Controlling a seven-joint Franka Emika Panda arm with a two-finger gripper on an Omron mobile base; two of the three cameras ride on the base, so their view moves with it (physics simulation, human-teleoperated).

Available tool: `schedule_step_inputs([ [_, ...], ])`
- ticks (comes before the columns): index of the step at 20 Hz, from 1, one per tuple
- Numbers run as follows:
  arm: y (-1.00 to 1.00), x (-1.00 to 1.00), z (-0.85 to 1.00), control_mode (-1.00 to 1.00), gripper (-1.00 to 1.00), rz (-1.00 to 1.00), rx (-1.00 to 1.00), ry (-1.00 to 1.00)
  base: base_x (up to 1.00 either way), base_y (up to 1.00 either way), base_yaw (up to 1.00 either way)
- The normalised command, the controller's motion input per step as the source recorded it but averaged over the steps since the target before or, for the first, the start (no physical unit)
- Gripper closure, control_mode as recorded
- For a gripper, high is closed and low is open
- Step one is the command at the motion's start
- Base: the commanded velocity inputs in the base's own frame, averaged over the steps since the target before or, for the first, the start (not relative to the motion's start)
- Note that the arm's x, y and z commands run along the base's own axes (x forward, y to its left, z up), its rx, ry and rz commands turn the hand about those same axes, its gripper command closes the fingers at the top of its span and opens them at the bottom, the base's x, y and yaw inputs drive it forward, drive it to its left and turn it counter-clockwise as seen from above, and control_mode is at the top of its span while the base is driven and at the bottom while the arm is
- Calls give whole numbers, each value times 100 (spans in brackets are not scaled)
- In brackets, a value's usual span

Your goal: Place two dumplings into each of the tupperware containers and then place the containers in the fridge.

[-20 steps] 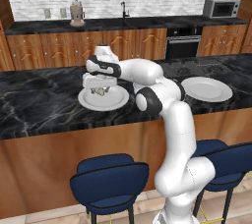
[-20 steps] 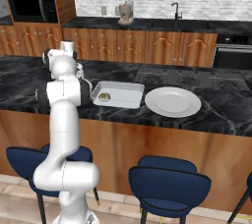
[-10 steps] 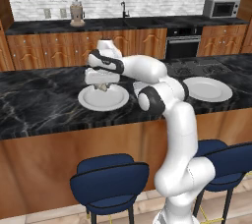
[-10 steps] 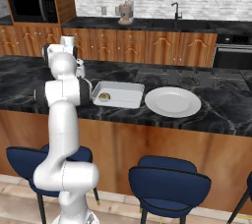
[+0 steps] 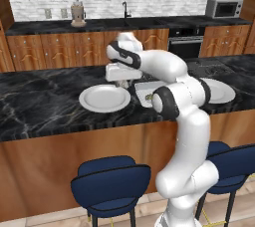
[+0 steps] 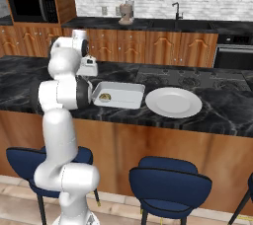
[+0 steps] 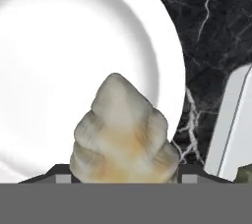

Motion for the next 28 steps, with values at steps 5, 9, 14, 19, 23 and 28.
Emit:
schedule_step_inputs([
  [5,-100,-27,0,-100,100,-10,0,3,0,0,0],
  [9,-99,4,0,-100,100,-9,0,7,0,0,0],
  [14,-83,19,0,-100,100,-8,0,8,0,0,0],
  [19,-53,27,0,-100,100,-5,3,9,0,0,0],
  [23,-43,19,-19,-100,100,-2,3,7,0,0,0],
  [28,-36,10,-55,-100,100,0,3,4,0,0,0],
])
